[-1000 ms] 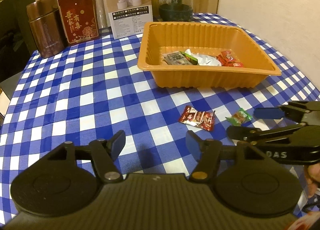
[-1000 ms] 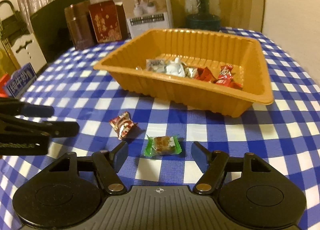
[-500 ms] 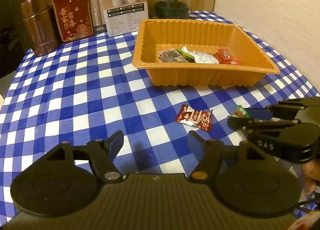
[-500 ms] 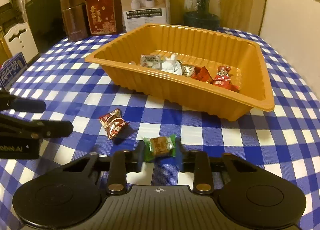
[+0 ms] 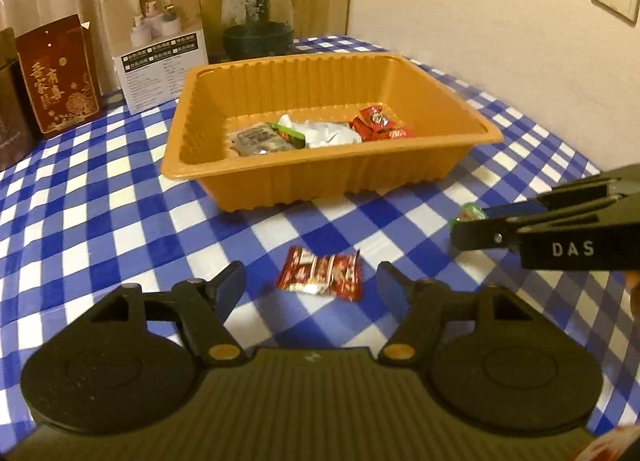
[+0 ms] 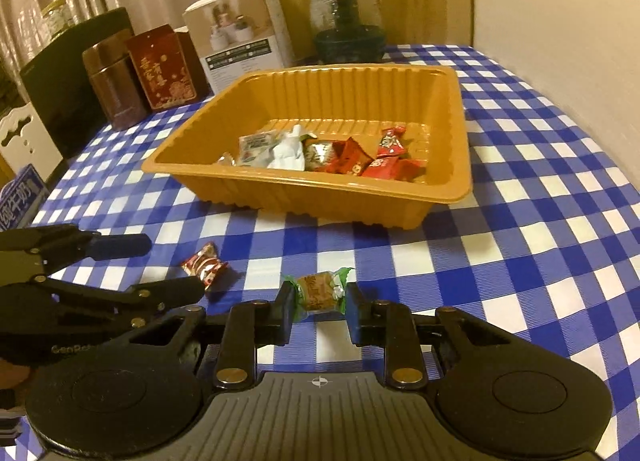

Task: Organize snacks
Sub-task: 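Grasp the red-and-white candy with the left tool while the right tool grasps the green candy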

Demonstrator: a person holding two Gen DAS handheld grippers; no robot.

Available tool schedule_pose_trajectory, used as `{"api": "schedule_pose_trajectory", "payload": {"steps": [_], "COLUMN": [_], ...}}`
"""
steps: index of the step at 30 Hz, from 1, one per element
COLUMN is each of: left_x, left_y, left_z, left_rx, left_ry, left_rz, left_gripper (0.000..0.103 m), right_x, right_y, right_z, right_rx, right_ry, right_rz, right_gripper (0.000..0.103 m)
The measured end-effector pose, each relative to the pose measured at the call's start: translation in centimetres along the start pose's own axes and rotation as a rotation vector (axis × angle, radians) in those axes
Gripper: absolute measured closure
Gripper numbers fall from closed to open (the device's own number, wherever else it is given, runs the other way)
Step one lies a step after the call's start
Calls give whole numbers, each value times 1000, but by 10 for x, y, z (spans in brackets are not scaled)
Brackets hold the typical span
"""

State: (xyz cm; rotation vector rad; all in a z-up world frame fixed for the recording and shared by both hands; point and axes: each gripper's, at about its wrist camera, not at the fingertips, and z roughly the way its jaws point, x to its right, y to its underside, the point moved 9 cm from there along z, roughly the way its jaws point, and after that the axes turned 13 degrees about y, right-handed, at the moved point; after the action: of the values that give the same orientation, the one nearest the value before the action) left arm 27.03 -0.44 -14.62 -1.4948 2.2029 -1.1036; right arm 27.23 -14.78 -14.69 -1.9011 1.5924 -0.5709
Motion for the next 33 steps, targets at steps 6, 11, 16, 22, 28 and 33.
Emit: {"api": "schedule_pose_trajectory", "payload": {"steps": [6,11,16,22,28,33], "left_x": [-1,-2,-3,-1,1,3], "left_y": [2,1,2,2,1,2], "left_z": [18,26,31,31,31,32], "left_rx": [-34,-45,-57,-56,-57,-60], "left_ry": [8,12,9,17,23,26], "left_rz": [19,35,29,15,15,16], "left_gripper": [35,42,51,57,62,64], "right_x": [1,-1,-4,-4,-5,-5], "right_y": [-1,0,0,-1,-1,-1], "right_z": [1,3,3,3,2,3], "right_rx": [-12,-18,-19,-18,-18,-20], "right_ry": [-15,-15,-23,-23,-25,-25], "right_rz": [25,23,22,28,30,28], "right_gripper": [76,76,76,76,76,76]}}
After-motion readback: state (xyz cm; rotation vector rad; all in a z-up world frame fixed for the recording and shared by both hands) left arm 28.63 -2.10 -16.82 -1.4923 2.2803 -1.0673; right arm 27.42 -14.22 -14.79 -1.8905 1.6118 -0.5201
